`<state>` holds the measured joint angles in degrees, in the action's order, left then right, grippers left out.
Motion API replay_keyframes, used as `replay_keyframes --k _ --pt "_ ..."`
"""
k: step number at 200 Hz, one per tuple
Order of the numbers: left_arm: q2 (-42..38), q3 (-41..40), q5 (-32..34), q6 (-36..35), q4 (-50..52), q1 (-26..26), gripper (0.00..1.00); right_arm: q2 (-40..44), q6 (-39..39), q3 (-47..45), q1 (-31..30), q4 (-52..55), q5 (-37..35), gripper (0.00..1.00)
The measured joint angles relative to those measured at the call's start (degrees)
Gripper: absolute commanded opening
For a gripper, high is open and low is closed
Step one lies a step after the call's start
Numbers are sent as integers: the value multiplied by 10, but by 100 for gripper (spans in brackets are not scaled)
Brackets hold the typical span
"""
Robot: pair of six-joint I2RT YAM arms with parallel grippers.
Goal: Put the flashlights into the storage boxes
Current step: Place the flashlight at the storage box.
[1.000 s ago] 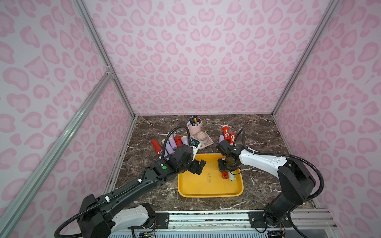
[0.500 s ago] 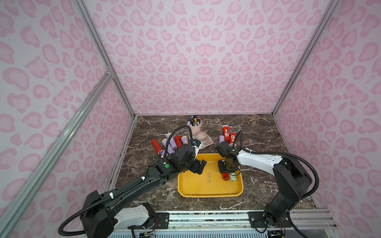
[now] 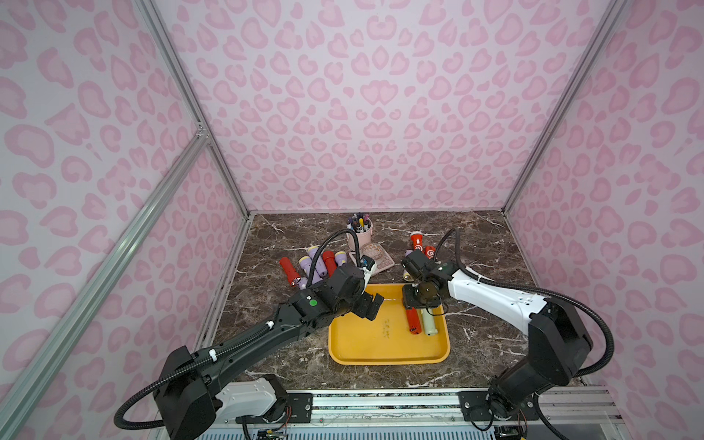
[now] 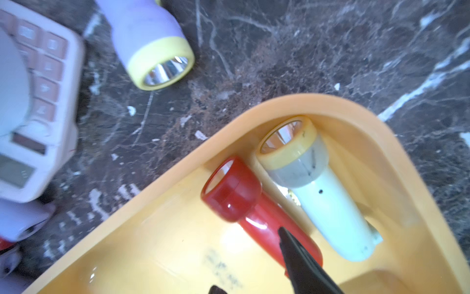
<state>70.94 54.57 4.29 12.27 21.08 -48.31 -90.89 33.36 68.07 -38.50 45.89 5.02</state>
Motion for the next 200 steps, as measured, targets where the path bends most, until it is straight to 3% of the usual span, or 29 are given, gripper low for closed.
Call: replay_keyframes --k 32,75,140,200 --pt "18 17 -1 -9 0 3 96 28 -7 52 21 32 10 56" --pt "78 71 -23 -28 -1 6 96 17 -16 107 103 47 20 54" --pt "215 218 -76 -77 -5 12 96 -74 -37 189 210 44 28 54" --pt "311 337 -122 -115 -2 30 95 -193 -40 261 254 20 39 53"
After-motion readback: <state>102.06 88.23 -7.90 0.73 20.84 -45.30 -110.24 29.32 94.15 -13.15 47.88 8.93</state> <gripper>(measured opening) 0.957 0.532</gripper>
